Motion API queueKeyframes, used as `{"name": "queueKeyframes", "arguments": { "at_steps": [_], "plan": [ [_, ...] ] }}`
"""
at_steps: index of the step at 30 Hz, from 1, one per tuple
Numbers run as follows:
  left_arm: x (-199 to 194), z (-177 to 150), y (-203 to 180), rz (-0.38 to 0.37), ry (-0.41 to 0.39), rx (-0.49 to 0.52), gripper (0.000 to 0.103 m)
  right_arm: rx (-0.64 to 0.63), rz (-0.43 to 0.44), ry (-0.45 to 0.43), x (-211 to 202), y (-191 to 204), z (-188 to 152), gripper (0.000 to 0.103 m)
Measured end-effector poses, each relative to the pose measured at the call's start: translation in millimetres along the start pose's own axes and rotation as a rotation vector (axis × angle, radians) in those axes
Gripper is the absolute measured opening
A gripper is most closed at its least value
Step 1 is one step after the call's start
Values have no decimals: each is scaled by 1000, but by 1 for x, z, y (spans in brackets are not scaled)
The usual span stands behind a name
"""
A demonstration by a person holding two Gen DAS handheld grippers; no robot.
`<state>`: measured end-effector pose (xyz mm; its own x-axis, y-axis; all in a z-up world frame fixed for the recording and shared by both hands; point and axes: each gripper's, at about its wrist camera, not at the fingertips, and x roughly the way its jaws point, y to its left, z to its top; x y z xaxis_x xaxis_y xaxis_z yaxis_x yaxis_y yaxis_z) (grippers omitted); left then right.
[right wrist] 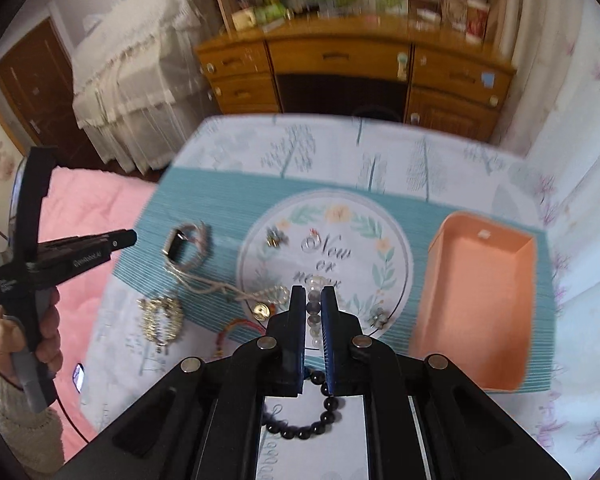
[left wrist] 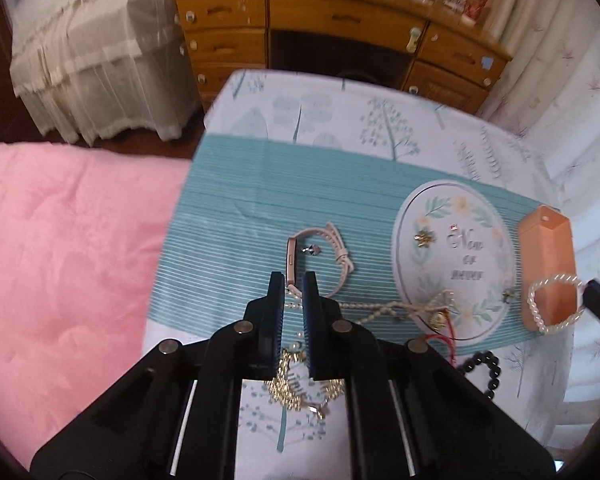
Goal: Organize jewelry
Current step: 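Carry the pearl bracelet into the peach box and open the right tool while the left tool lifts the watch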
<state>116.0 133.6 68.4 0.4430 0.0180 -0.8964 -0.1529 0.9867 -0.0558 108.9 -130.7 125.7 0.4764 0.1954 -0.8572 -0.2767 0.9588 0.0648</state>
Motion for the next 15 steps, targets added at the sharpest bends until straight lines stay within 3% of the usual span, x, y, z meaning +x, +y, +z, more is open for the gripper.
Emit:
{"name": "queueKeyframes", "arguments": {
  "at_steps": [8,15],
  "plan": [
    [-58,-6,-20,3,-44,31,7,-32,-35,-112,-98,2,20,7],
    [-77,-4,-50,-6,-62,76,7,-4,-109,-188,-165,-31,37,7]
  ]
}}
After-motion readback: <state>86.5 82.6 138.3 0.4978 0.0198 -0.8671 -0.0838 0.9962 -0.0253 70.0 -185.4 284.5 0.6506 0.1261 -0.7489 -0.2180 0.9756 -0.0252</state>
